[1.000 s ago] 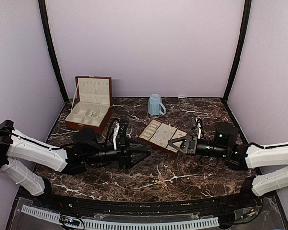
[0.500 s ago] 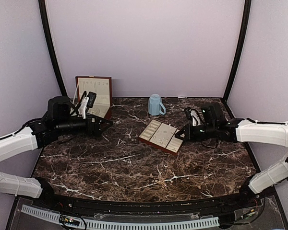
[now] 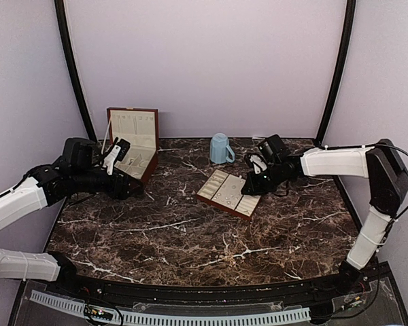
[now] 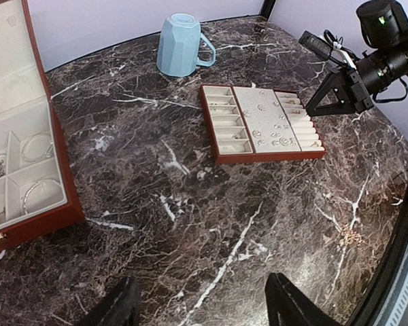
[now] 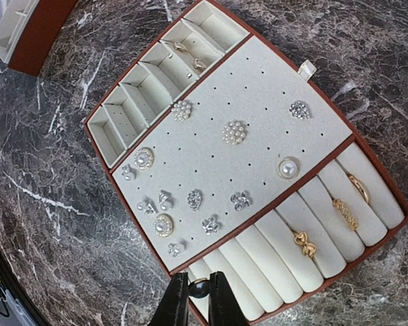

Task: Organize the mixed jewelry
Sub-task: Insert the earring into the earring holder.

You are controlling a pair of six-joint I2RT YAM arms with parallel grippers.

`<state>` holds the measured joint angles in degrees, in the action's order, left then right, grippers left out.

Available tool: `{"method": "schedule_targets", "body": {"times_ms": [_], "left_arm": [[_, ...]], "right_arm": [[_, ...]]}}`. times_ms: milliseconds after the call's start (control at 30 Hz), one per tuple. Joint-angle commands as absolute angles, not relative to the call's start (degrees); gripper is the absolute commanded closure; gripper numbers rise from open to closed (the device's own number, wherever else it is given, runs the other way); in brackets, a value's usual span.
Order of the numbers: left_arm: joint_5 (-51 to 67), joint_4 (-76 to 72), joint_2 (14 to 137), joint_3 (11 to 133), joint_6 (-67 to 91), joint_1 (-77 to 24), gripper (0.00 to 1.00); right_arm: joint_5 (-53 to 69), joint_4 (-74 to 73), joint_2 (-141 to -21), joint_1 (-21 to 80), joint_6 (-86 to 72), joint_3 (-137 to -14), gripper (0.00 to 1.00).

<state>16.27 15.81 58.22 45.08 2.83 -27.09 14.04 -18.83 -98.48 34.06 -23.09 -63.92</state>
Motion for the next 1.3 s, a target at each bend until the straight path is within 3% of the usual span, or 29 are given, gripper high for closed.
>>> {"method": "schedule_targets", "body": {"times_ms": [0, 1267], "left_arm": [[13.8, 18.6, 57.1, 45.1, -1.7, -26.6, 0.34], [16.1, 18.8, 58.4, 45.1, -2.3, -26.6, 0.34]], "right_arm": [[12.8, -23.1, -102.1, 33.7, -20.0, -69.1, 0.91], [3.6, -38.5, -119.0, 36.8, -13.9, -92.0, 0.91]]}}
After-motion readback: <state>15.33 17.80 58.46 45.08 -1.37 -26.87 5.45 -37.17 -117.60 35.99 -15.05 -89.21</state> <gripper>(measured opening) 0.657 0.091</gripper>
